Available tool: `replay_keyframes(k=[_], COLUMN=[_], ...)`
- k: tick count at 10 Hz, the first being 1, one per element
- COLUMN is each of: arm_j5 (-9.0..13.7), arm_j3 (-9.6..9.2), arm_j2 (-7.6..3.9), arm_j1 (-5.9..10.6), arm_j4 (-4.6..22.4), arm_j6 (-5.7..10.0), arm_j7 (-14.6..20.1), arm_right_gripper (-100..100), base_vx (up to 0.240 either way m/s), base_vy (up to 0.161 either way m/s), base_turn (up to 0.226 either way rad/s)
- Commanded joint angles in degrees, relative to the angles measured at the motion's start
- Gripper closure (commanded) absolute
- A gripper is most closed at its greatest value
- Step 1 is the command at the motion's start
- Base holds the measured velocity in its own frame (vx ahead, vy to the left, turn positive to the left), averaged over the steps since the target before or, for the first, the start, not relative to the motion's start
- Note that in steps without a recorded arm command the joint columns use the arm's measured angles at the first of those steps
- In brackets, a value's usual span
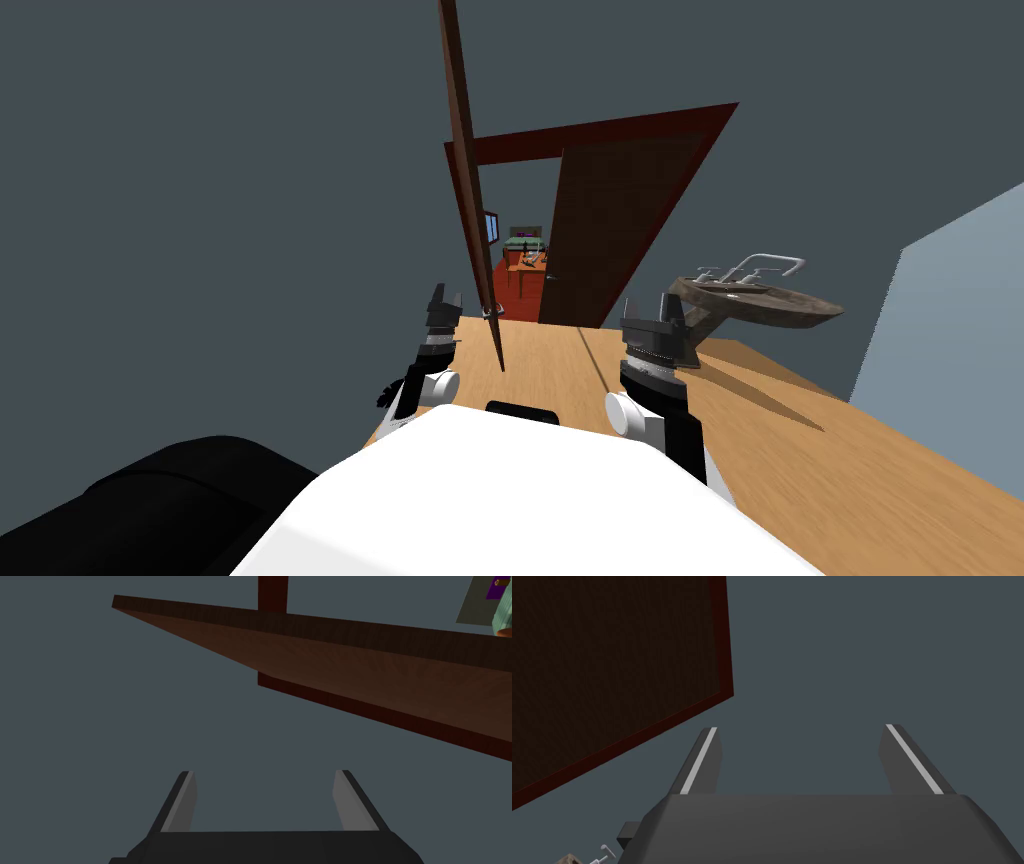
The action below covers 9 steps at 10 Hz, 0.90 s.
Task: Pull the door open
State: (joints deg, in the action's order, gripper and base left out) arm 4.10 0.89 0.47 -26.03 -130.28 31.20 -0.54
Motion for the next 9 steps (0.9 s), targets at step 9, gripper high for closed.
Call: replay_keyframes(k=[9], arm_j5=[2.17], arm_j3=[0.64], arm_j2=[-2.05], arm_j1=[4.10], arm_j4=[10.57], arm_j6=[1.92], arm_j7=[-1.90], arm_right_gripper=[-100], base_vx=[0.072], base_vy=[-0.035], base_turn=[0.053])
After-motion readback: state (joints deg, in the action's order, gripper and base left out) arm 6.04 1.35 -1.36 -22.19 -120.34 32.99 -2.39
